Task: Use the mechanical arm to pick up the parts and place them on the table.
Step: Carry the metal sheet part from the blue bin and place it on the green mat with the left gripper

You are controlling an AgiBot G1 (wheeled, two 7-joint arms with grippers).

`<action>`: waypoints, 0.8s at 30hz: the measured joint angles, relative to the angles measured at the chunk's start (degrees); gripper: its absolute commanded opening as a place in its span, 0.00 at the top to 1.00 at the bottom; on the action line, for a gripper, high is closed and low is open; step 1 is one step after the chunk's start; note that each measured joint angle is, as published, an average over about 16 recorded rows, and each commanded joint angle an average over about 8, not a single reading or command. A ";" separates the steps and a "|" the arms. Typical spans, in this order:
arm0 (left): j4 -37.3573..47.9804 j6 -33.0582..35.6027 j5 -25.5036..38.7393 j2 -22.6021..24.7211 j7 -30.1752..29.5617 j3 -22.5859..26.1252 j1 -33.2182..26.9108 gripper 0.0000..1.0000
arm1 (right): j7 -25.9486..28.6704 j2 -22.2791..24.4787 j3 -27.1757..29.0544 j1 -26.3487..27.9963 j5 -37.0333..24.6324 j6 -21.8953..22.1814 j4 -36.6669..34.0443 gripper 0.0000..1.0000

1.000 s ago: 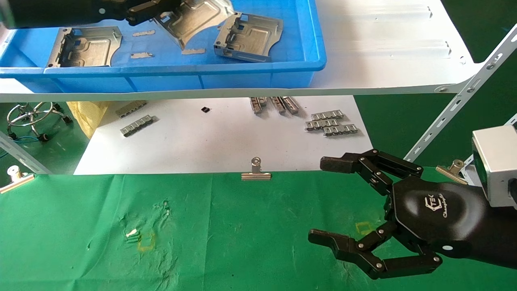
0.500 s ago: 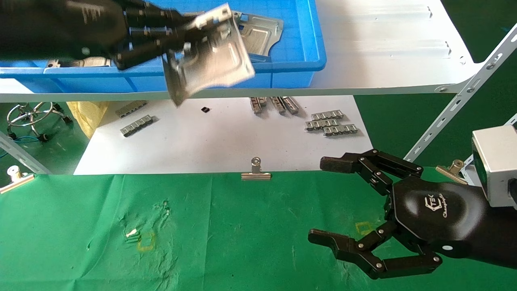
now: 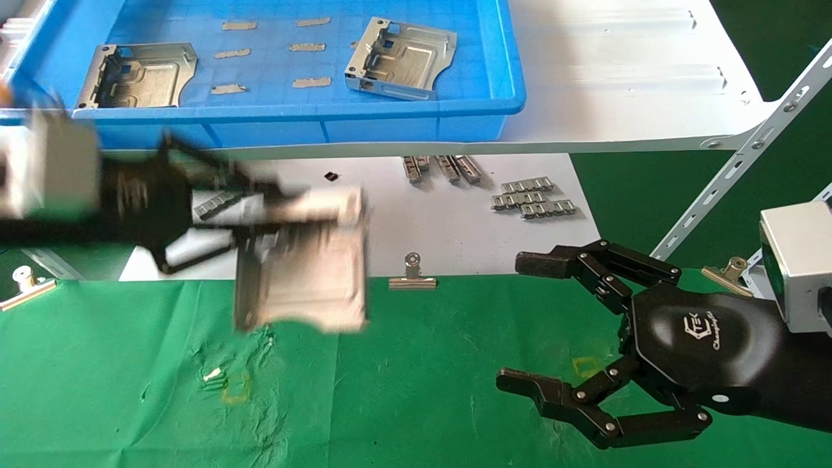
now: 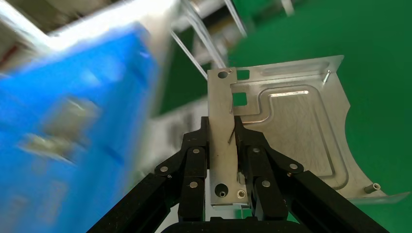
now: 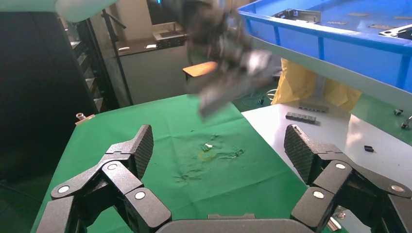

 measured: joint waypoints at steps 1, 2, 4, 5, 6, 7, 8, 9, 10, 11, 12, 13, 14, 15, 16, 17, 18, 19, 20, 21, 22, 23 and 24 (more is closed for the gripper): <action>0.02 -0.13 0.10 -0.44 1.17 0.92 0.66 1.00 | 0.00 0.00 0.00 0.00 0.00 0.00 0.00 0.00; 0.26 -0.26 0.33 -0.79 2.41 1.79 1.27 1.00 | 0.00 0.00 0.00 0.00 0.00 0.00 0.00 0.00; 1.19 -0.51 0.94 -1.30 5.06 3.40 2.43 1.00 | 0.00 0.00 0.00 0.00 0.00 0.00 0.00 0.00; 1.86 -0.62 1.25 -1.47 6.39 4.11 3.00 1.00 | 0.00 0.00 0.00 0.00 0.00 0.00 0.00 0.00; 2.61 -0.71 1.55 -1.61 7.71 4.77 3.54 1.00 | 0.00 0.00 0.00 0.00 0.00 0.00 0.00 0.00; 3.46 -0.82 1.83 -1.71 9.04 5.37 4.06 1.00 | 0.00 0.00 0.00 0.00 0.00 0.00 0.00 0.00; 4.42 -0.93 2.03 -1.77 10.27 5.89 4.56 1.00 | 0.00 0.00 0.00 0.00 0.00 0.00 0.00 0.00; 5.50 -1.08 2.15 -1.80 11.39 6.33 5.02 1.00 | 0.00 0.00 0.00 0.00 0.00 0.00 0.00 0.00; 6.73 -1.24 2.14 -1.81 12.36 6.65 5.45 1.00 | 0.00 0.00 0.00 0.00 0.00 0.00 0.00 0.00; 8.01 -1.38 2.06 -1.78 13.22 6.87 5.84 1.00 | 0.00 0.00 0.00 0.00 0.00 0.00 0.00 0.00; 9.25 -1.53 2.02 -1.75 14.08 7.06 6.17 1.00 | 0.00 0.00 0.00 0.00 0.00 0.00 0.00 0.00; 10.44 -1.67 2.06 -1.71 14.96 7.23 6.45 1.00 | 0.00 0.00 0.00 0.00 0.00 0.00 0.00 0.00; 11.58 -1.80 2.14 -1.64 15.80 7.38 6.69 1.00 | 0.00 0.00 0.00 0.00 0.00 0.00 0.00 0.00; 12.69 -1.92 2.23 -1.57 16.58 7.52 6.88 1.00 | 0.00 0.00 0.00 0.00 0.00 0.00 0.00 0.00; 13.76 -2.04 2.34 -1.47 17.33 7.65 7.05 1.00 | 0.00 0.00 0.00 0.00 0.00 0.00 0.00 0.00; 14.77 -2.14 2.44 -1.36 18.04 7.76 7.18 1.00 | 0.00 0.00 0.00 0.00 0.00 0.00 0.00 0.00; 15.75 -2.20 2.52 -1.23 18.67 7.85 7.30 0.99 | 0.00 0.00 0.00 0.00 0.00 0.00 0.00 0.00; 16.72 -2.24 2.60 -1.08 19.25 7.95 7.38 0.98 | 0.00 0.00 0.00 0.00 0.00 0.00 0.00 0.00; 17.62 -2.29 2.73 -0.92 19.79 8.06 7.41 0.97 | 0.00 0.00 0.00 0.00 0.00 0.00 0.00 0.00; 18.48 -2.32 2.90 -0.74 20.32 8.19 7.42 0.95 | 0.00 0.00 0.00 0.00 0.00 0.00 0.00 0.00; 19.31 -2.34 3.09 -0.54 20.82 8.33 7.41 0.91 | 0.00 0.00 0.00 0.00 0.00 0.00 0.00 0.00; 20.10 -2.36 3.30 -0.33 21.29 8.48 7.37 0.85 | 0.00 0.00 0.00 0.00 0.00 0.00 0.00 0.00; 20.84 -2.37 3.51 -0.11 21.73 8.63 7.32 0.73 | 0.00 0.00 0.00 0.00 0.00 0.00 0.00 0.00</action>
